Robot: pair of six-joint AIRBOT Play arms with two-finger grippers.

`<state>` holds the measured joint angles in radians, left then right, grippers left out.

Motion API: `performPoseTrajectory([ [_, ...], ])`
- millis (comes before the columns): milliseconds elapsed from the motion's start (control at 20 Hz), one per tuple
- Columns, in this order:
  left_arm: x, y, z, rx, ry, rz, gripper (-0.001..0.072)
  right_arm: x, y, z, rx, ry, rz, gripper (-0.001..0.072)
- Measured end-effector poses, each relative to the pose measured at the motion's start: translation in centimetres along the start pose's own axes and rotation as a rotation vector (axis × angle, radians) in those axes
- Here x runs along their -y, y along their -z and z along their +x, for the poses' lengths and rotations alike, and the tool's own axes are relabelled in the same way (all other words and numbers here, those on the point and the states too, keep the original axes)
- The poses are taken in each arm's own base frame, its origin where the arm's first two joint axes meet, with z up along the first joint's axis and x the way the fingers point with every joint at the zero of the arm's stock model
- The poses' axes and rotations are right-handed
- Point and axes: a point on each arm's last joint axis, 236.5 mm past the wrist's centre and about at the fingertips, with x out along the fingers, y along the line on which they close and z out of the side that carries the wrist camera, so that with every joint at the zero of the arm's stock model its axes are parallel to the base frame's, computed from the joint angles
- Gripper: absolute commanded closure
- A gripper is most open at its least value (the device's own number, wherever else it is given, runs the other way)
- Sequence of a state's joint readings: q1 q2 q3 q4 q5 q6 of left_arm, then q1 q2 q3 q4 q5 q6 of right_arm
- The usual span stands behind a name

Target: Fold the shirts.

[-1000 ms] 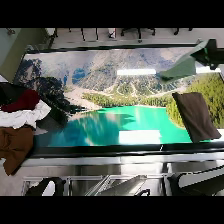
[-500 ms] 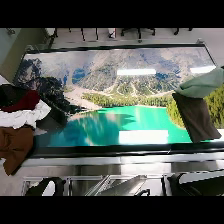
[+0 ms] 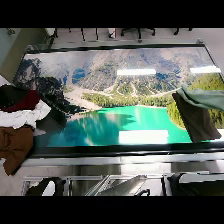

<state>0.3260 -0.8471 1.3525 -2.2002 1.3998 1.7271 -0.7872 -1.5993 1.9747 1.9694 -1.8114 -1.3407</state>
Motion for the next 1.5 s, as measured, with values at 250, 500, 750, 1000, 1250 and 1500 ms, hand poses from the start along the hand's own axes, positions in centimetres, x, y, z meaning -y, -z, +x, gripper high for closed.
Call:
performPoseTrajectory([
  [250,0.1,0.4,0.0,-0.018,0.003,0.002,0.0694,1.3,0.7,0.0,-0.021,0.053,0.04,0.0309],
  [500,0.1,0.7,0.0,-0.03,0.005,0.002,0.0694,1.5,0.8,0.0,-0.023,0.064,0.064,0.0618],
  [750,0.2,0.8,0.1,-0.035,0.008,-0.016,0.0694,-1.6,2.2,1.4,-0.062,0.065,-0.029,0.0694],
  [1000,3.6,6.2,4.7,-0.161,0.116,-0.025,0.0694,-11.2,10.5,6.9,-0.181,0.047,-0.423,0.0697],
  [1250,7.1,17.9,11.3,-0.381,0.197,-0.028,0.0694,-14.1,25.8,13.6,-0.285,-0.009,-0.785,0.0696],
  [1500,9.2,24.6,14.0,-0.511,0.222,-0.01,0.0694,-11.7,34.5,16.7,-0.296,-0.171,-0.832,0.0693],
])
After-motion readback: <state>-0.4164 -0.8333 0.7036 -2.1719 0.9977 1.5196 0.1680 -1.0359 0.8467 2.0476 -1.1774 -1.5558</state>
